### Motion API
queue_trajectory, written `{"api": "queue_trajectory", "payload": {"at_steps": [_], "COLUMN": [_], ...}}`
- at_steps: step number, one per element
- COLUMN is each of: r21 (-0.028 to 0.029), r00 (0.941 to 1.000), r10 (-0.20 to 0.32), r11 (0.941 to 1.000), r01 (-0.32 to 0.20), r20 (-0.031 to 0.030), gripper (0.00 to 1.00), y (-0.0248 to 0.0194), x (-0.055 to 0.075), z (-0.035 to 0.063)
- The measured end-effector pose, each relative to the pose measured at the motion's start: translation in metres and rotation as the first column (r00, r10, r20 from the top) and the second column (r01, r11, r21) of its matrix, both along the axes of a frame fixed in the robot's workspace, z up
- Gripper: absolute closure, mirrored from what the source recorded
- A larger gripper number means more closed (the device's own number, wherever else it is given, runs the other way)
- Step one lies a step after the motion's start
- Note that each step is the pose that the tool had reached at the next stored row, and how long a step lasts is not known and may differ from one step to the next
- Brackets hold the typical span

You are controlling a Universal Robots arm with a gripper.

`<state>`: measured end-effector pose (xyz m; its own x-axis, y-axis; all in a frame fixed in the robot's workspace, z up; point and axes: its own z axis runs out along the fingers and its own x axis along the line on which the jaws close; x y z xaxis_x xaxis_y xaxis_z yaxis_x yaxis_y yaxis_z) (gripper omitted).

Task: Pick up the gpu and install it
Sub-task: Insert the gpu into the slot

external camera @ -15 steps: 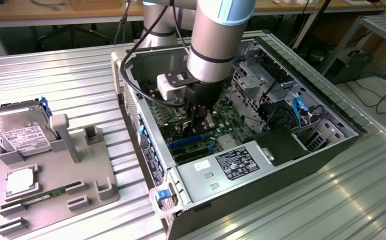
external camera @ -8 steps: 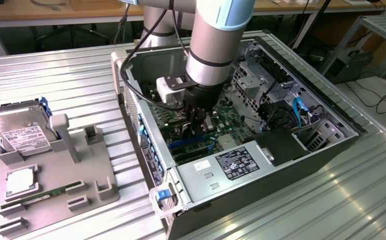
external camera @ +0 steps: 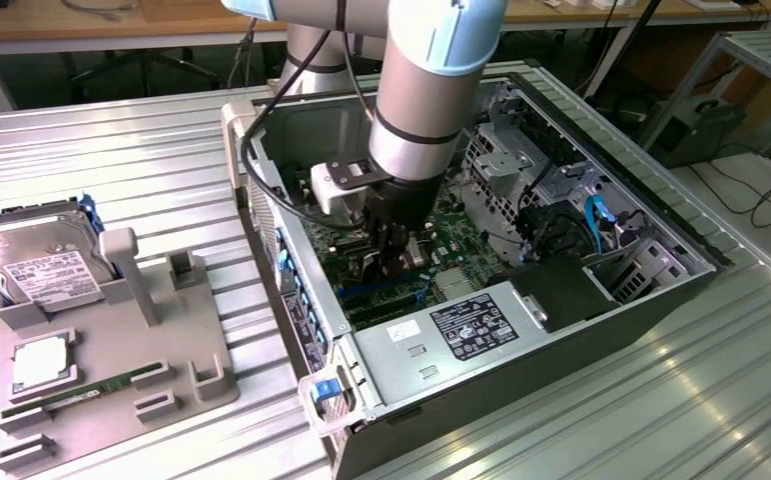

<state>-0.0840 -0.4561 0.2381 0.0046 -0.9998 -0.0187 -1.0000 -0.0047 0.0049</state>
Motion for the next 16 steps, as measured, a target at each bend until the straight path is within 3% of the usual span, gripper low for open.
{"api": "queue_trajectory", "payload": {"at_steps": [7, 15, 16], "r21": [-0.0004, 0.0013, 0.0054], "r00": [1.0000, 1.0000, 1.0000], "r10": [0.000, 0.000, 0.000], "r11": [1.0000, 1.0000, 1.0000], "r01": [0.000, 0.000, 0.000], "r20": [-0.0008, -0.0001, 0.0015], "gripper": [0.73, 0.73, 0.72], "y": [-0.0002, 0.0000, 0.0005], "x": [-0.001, -0.001, -0.001], "z": [-0.0083, -0.0095, -0.0109]}}
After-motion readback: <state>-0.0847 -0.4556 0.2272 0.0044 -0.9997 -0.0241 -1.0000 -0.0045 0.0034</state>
